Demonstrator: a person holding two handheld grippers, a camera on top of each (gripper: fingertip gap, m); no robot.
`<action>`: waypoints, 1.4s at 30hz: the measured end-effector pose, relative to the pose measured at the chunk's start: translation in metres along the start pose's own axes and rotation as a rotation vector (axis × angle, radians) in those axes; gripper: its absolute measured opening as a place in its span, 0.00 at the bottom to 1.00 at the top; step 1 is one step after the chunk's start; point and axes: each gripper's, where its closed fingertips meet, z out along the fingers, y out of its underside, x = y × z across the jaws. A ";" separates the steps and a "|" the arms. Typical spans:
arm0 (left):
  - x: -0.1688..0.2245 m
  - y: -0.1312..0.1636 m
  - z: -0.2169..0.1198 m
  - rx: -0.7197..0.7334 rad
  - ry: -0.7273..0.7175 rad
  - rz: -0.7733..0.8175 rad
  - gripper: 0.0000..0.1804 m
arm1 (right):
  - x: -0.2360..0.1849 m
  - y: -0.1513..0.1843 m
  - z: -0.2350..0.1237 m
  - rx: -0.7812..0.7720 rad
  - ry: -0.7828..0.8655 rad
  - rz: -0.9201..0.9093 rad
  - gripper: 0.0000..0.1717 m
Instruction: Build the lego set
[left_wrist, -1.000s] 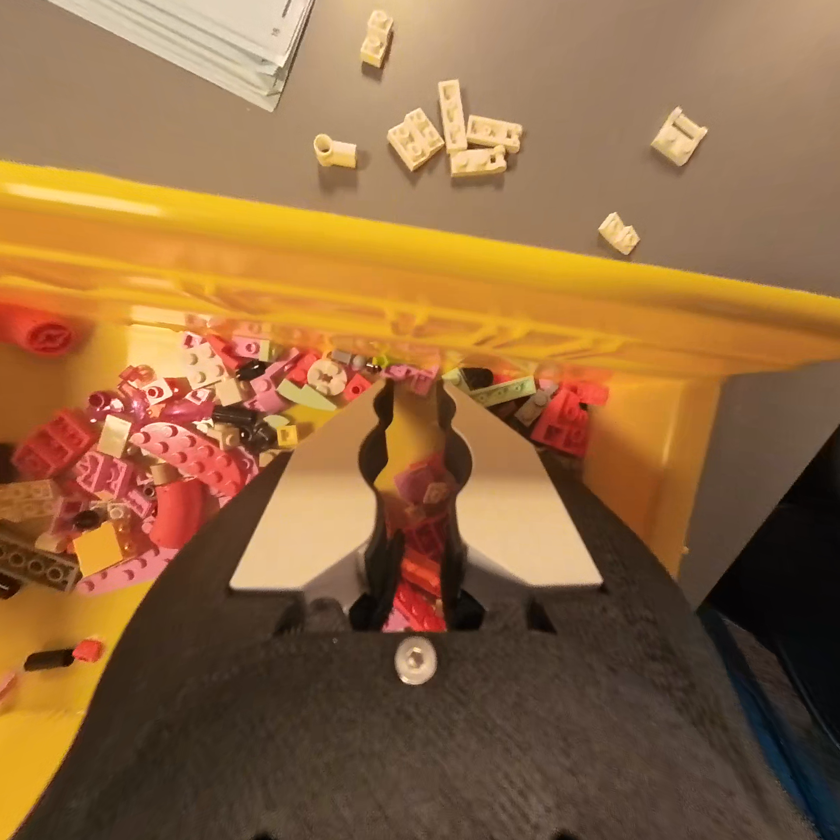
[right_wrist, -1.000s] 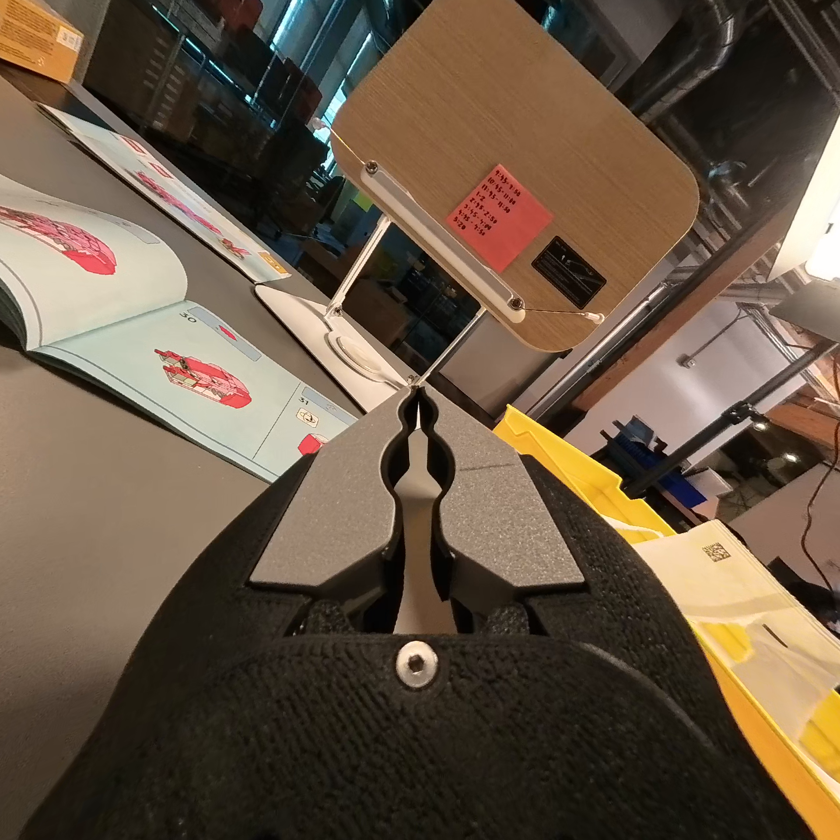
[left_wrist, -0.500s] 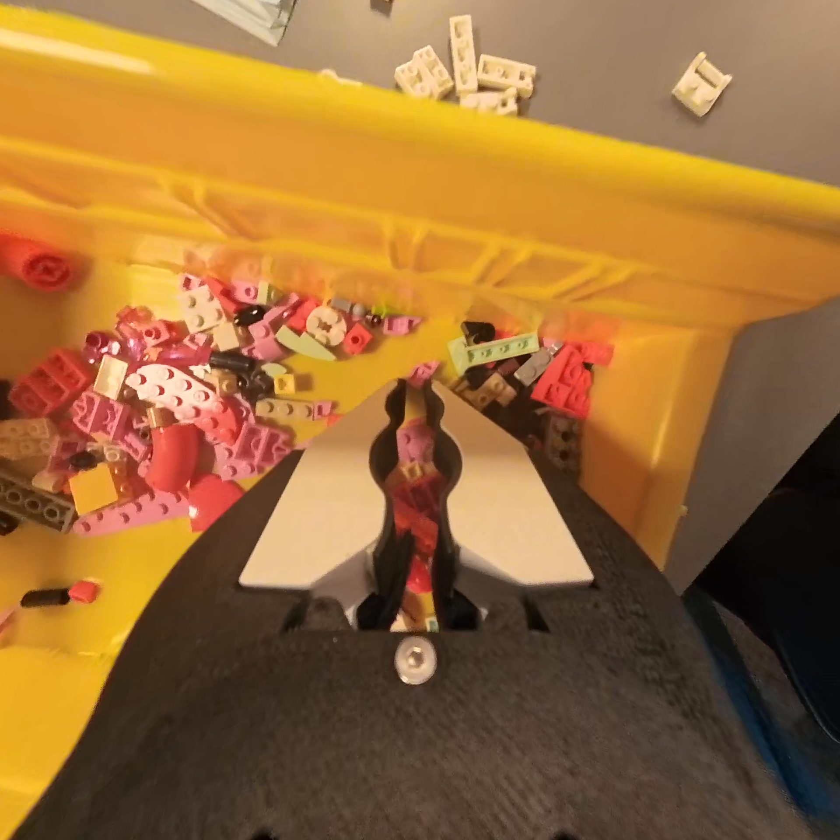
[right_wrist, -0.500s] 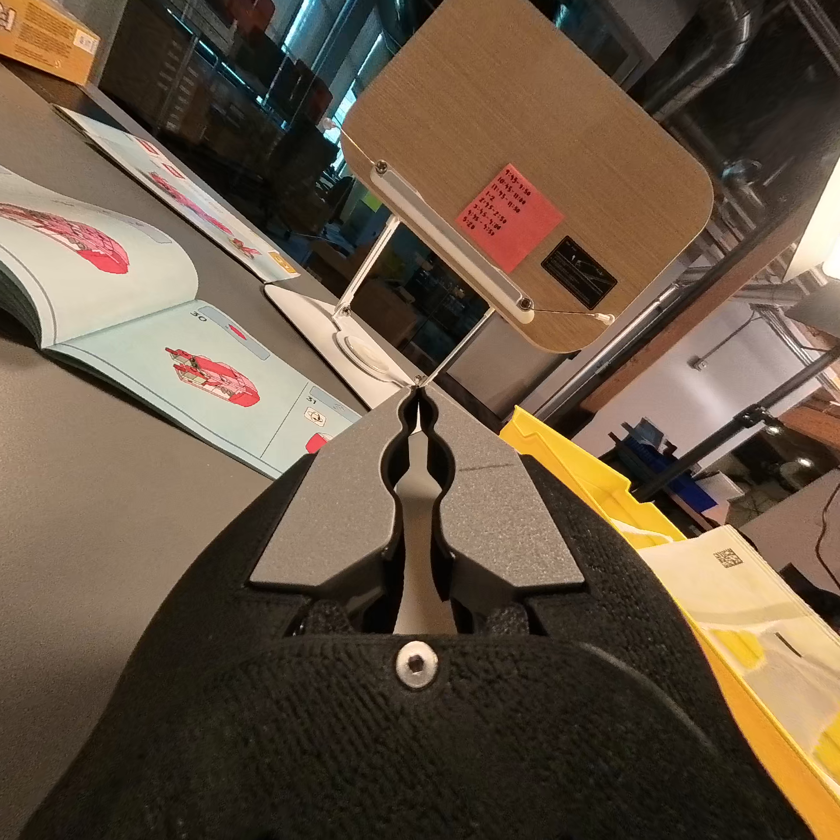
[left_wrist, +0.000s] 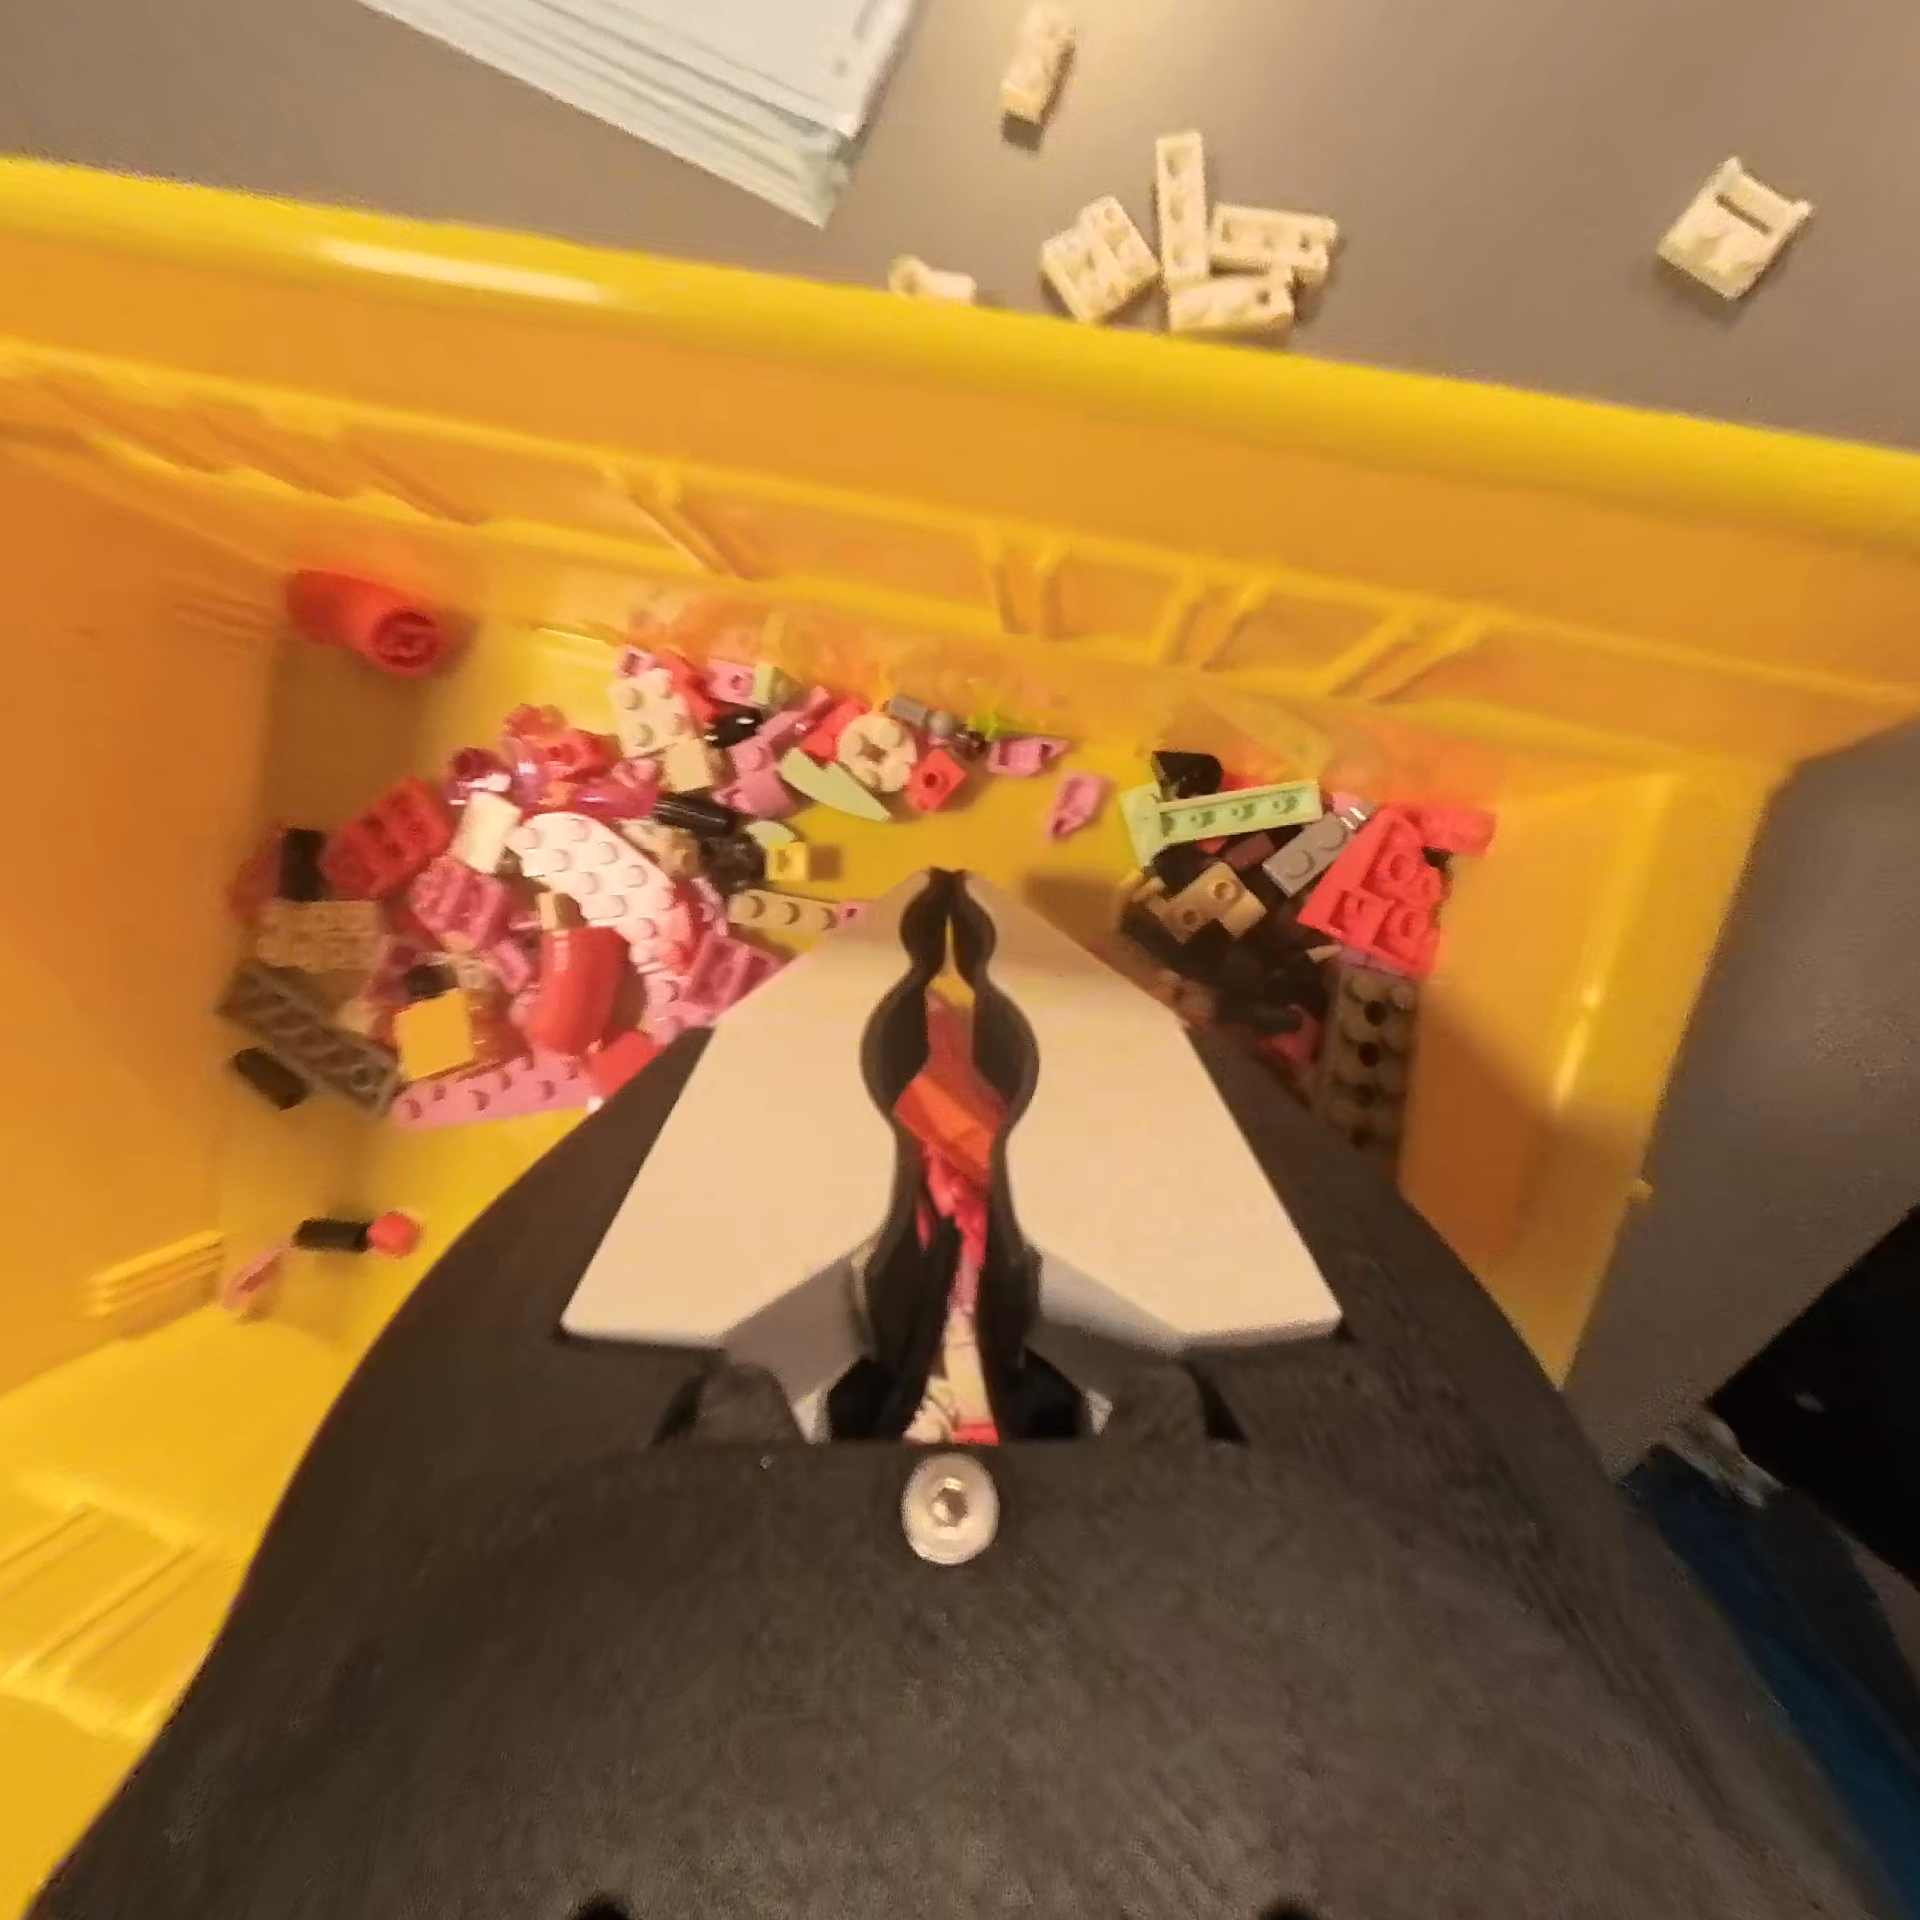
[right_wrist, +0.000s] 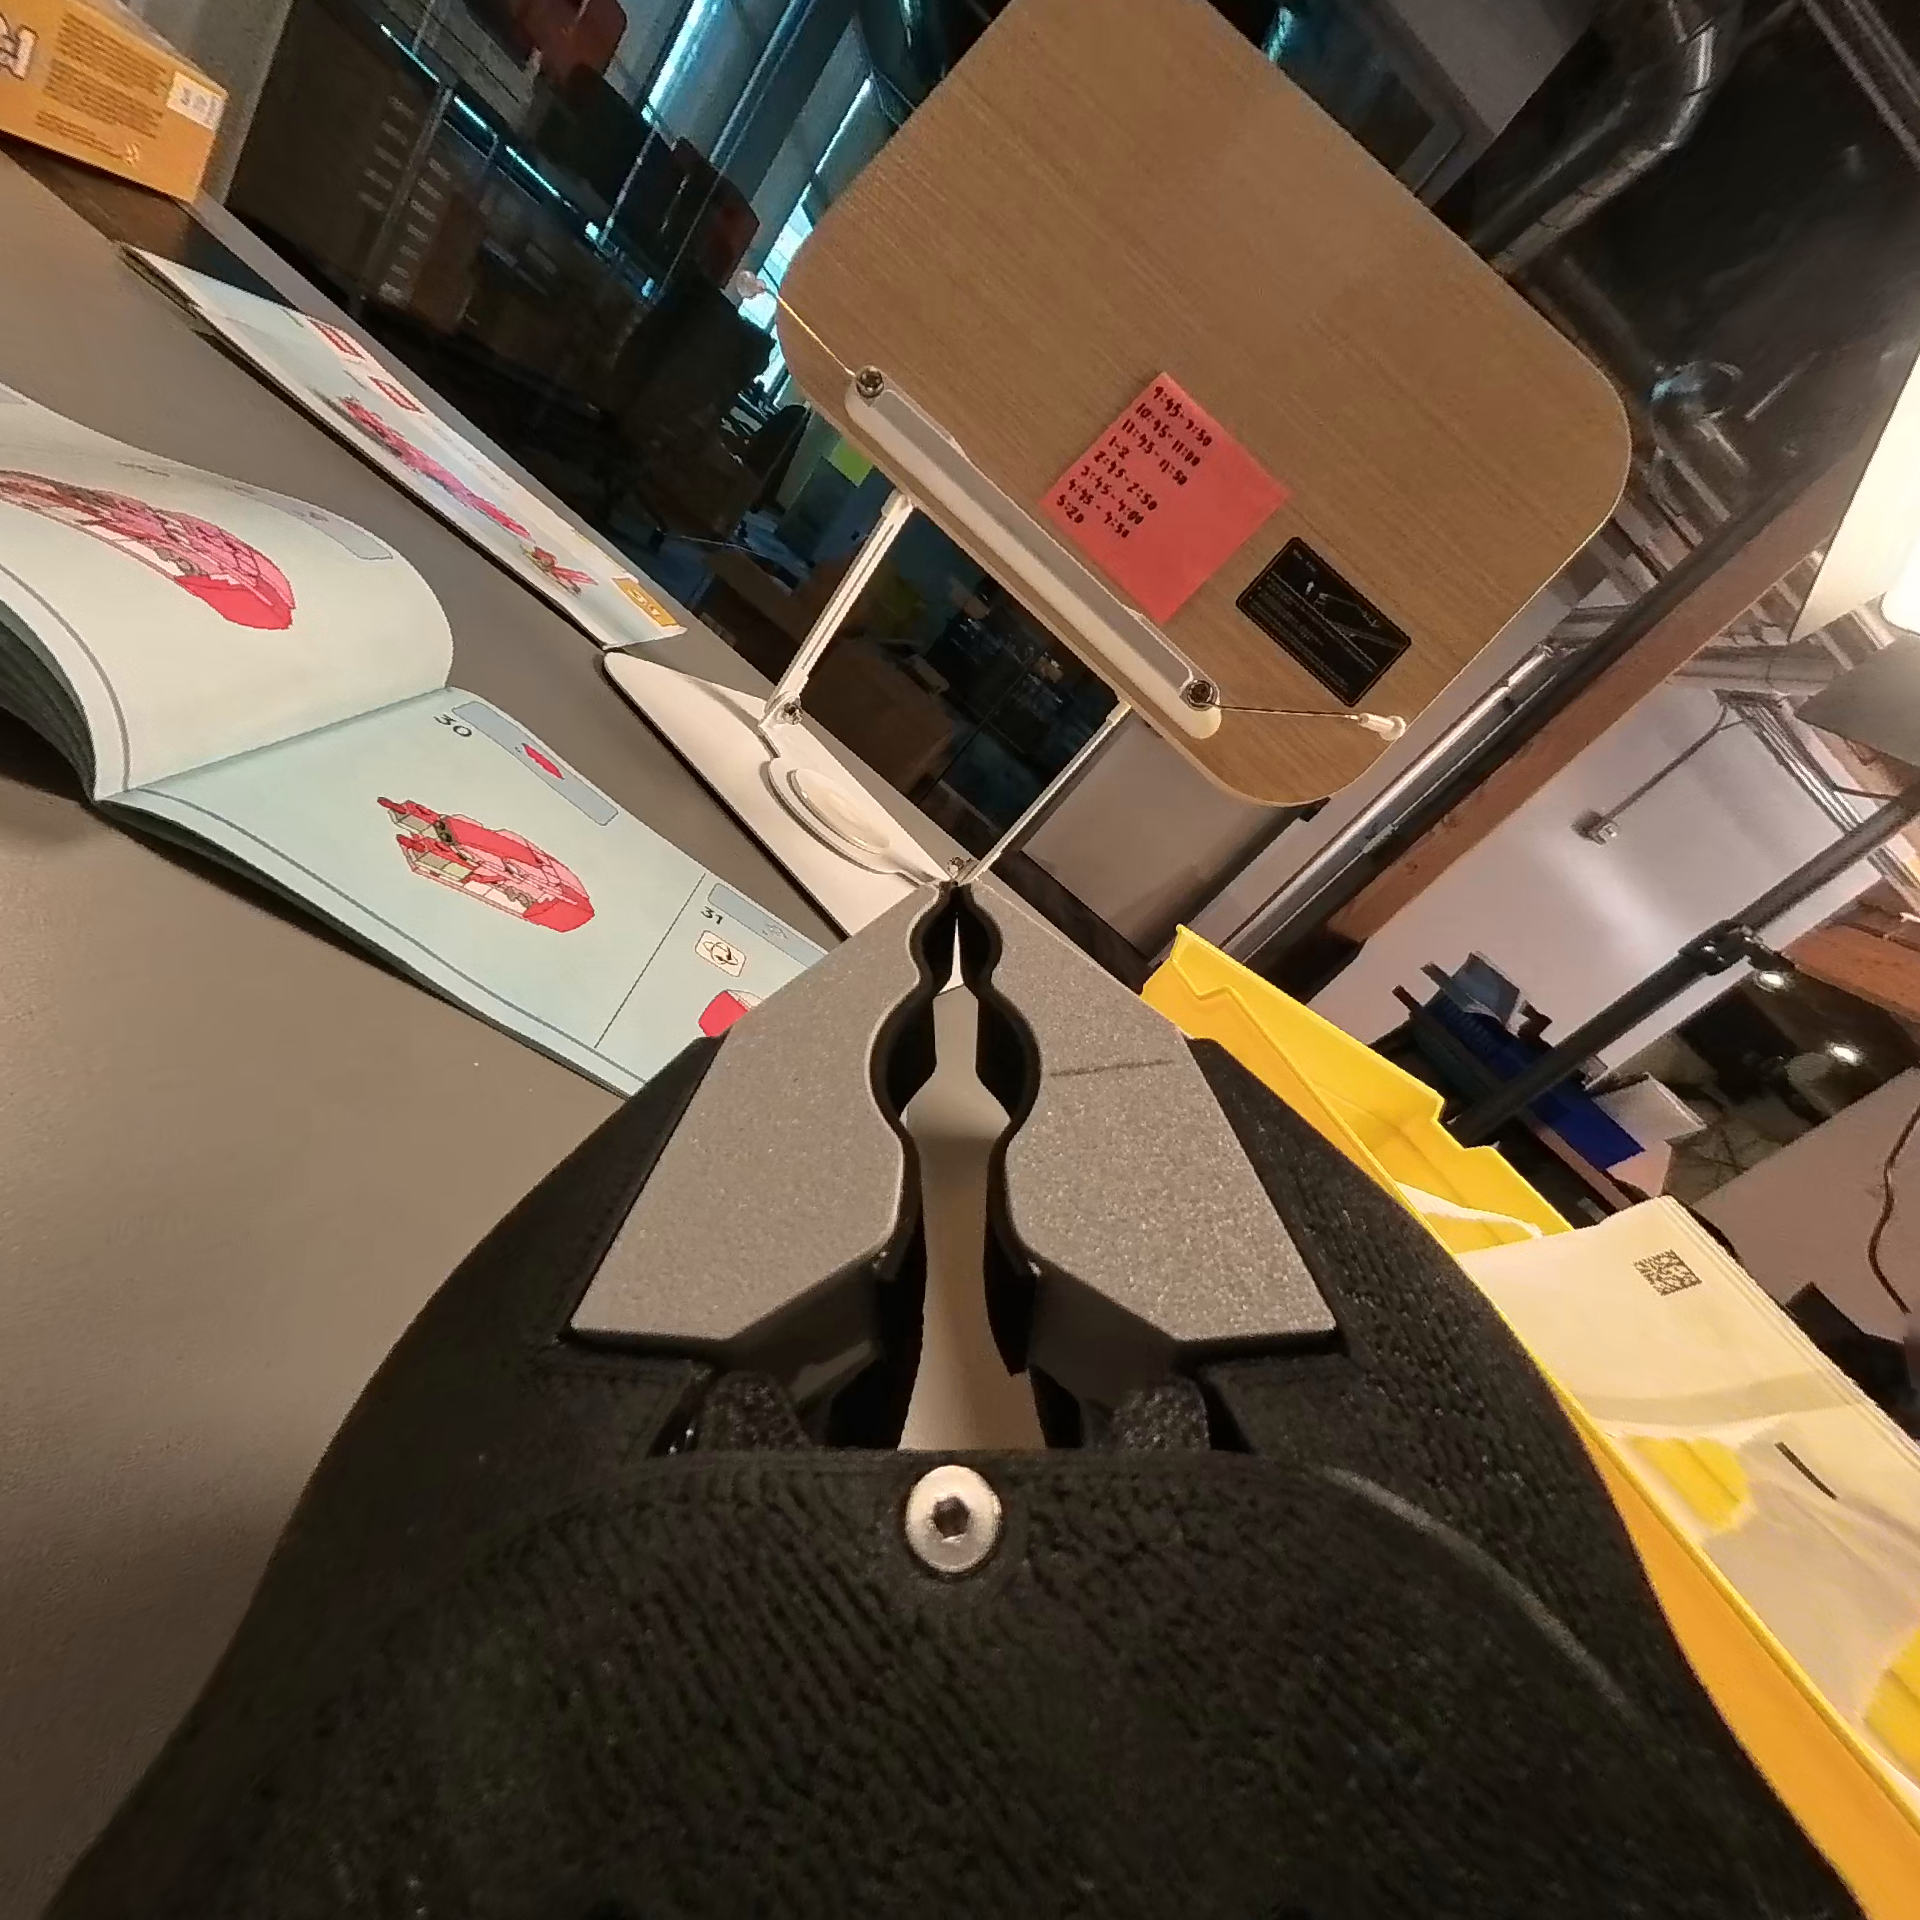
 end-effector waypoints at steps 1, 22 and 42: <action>-0.005 -0.004 -0.006 0.024 -0.046 0.004 0.00 | 0.000 0.000 0.000 0.000 -0.001 0.002 0.00; 0.002 -0.009 -0.004 0.007 0.099 -0.124 0.15 | -0.001 0.000 0.000 0.003 -0.009 0.015 0.00; 0.026 -0.008 0.020 -0.075 0.200 -0.039 0.09 | -0.002 0.000 0.000 0.003 -0.018 0.015 0.00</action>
